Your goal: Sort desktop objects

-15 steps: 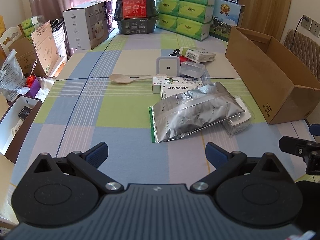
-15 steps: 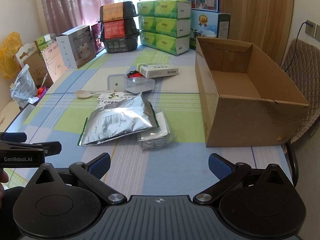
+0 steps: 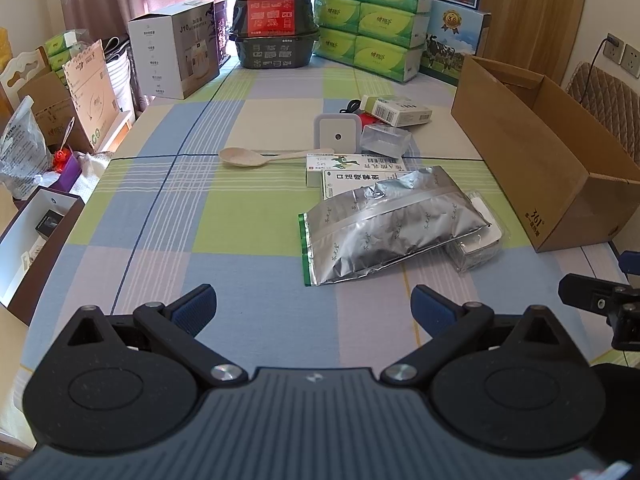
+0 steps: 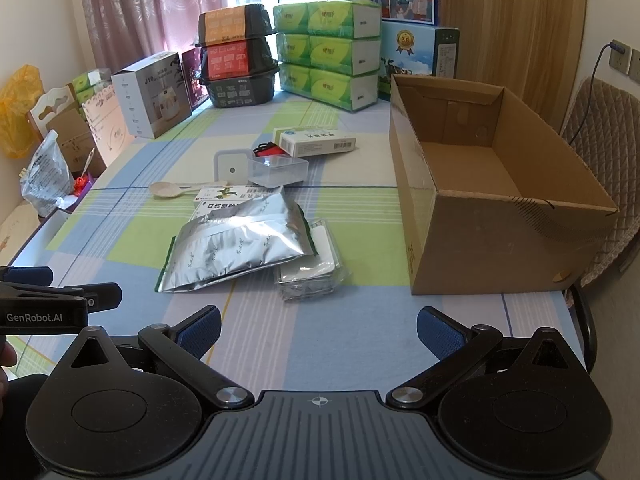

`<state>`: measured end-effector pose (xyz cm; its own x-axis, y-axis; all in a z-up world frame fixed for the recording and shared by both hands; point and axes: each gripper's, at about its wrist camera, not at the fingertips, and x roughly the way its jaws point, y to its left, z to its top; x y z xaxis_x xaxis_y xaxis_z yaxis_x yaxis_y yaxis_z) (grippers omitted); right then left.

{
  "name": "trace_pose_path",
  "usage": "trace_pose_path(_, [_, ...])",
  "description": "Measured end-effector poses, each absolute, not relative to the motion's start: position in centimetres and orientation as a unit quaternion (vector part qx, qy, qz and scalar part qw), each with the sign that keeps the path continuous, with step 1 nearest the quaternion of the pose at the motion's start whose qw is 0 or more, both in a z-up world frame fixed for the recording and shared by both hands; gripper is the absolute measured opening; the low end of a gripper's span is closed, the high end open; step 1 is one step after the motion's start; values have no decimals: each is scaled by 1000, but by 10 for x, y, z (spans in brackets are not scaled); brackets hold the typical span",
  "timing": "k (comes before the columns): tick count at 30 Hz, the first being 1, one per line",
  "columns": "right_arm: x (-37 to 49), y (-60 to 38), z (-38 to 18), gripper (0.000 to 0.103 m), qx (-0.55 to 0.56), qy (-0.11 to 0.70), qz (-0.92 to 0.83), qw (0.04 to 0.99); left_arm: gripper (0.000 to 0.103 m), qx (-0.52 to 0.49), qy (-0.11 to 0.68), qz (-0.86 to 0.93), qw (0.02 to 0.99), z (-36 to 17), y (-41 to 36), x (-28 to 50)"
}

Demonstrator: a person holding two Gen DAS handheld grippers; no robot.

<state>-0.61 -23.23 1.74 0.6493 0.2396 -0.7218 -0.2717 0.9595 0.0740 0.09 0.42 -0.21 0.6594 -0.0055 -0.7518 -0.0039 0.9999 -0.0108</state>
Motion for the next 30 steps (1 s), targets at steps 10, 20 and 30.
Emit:
trace_pose_path(10, [4,-236,19,101,-12,417,150,896,102,-9,436,-16,900,-1,7,7])
trace_pose_path(20, [27,-237,10,101,-83,418,195,883,102,62,437,-97,892,4,3,29])
trace_pose_path(30, [55,-214,-13,101,-138,431,255,855,102,173,412,-200,872,-9,-19,63])
